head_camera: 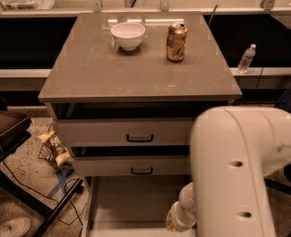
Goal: Open bottom drawer
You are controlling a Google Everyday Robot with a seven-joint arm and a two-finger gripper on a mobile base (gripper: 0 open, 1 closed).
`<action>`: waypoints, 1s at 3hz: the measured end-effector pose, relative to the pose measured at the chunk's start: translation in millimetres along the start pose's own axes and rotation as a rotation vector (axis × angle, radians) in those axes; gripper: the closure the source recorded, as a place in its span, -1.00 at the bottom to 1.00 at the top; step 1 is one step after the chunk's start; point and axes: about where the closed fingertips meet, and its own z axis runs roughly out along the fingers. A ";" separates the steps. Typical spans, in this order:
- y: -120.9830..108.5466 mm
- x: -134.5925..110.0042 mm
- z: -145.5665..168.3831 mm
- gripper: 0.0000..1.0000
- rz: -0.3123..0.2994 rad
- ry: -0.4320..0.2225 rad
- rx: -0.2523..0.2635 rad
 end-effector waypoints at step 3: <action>-26.6 55.7 -4.4 1.00 0.033 -0.080 0.121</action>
Offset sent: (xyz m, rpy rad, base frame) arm 0.0227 -0.0141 -0.0122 0.0757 -0.0562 0.0178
